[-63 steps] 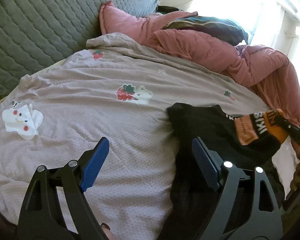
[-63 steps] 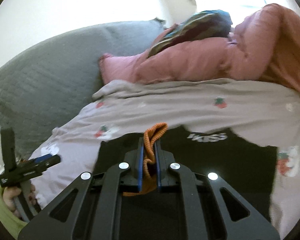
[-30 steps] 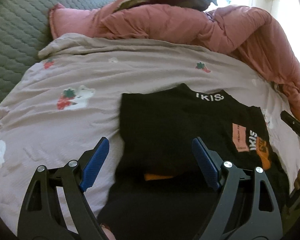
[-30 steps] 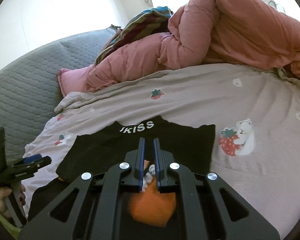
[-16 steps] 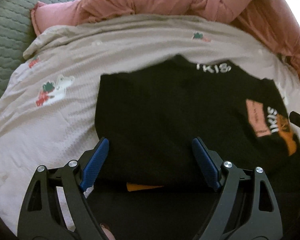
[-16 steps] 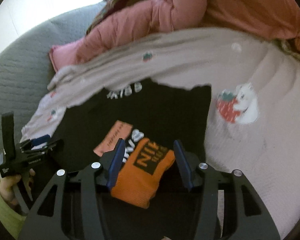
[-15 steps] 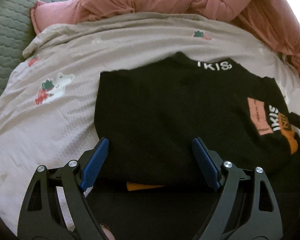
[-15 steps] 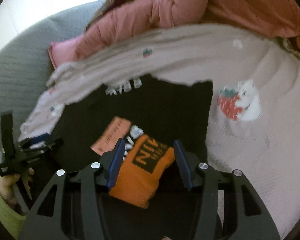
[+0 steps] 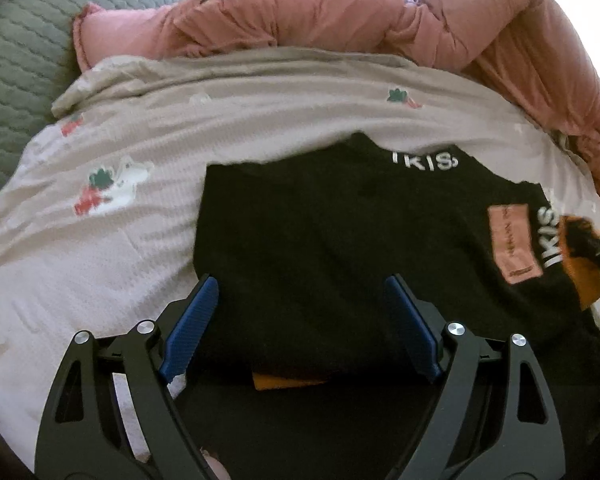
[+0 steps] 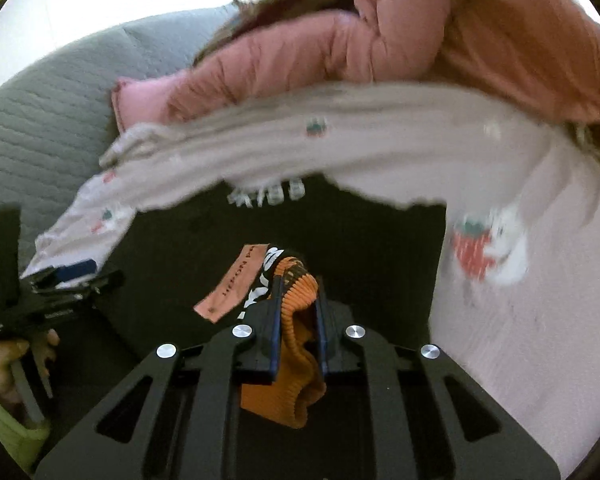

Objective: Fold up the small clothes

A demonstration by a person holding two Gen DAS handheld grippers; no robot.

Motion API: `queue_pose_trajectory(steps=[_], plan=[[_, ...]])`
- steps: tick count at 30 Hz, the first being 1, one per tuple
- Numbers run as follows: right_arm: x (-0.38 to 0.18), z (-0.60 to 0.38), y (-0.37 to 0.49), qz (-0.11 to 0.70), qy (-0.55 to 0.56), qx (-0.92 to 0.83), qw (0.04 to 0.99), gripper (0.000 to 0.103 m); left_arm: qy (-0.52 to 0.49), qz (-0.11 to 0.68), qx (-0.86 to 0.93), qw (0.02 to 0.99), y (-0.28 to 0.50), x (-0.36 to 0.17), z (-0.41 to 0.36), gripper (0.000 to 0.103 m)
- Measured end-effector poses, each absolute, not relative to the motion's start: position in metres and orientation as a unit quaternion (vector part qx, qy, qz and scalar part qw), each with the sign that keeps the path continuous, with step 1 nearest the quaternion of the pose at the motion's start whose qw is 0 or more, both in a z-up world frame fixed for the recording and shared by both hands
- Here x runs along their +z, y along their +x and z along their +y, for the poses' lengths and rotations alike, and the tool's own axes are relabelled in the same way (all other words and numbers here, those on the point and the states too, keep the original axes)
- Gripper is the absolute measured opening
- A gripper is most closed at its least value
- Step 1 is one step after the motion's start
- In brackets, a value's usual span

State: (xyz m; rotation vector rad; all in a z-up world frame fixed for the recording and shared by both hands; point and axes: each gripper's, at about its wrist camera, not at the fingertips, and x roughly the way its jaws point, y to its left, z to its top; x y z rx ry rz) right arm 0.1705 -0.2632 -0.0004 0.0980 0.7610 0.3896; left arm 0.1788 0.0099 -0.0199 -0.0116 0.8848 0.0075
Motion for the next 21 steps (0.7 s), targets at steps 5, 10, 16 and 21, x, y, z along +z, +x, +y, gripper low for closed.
queue_pose_trajectory(steps=[5, 10, 16, 21], plan=[[-0.002, -0.261, 0.178, 0.373, 0.007, 0.161, 0.914, 0.013, 0.014, 0.448, 0.006, 0.894, 0.188, -0.032, 0.002, 0.078], [-0.028, -0.265, 0.185, 0.407, 0.001, 0.131, 0.904, 0.017, 0.004, 0.46, 0.001, 0.888, 0.185, -0.044, 0.007, 0.078], [-0.031, -0.274, 0.187, 0.416, 0.014, 0.098, 0.904, 0.03, 0.006, 0.459, 0.001, 0.888, 0.181, -0.044, 0.007, 0.078], [-0.011, -0.267, 0.17, 0.384, 0.024, 0.137, 0.913, 0.046, 0.006, 0.46, 0.0, 0.888, 0.176, -0.042, 0.007, 0.078]])
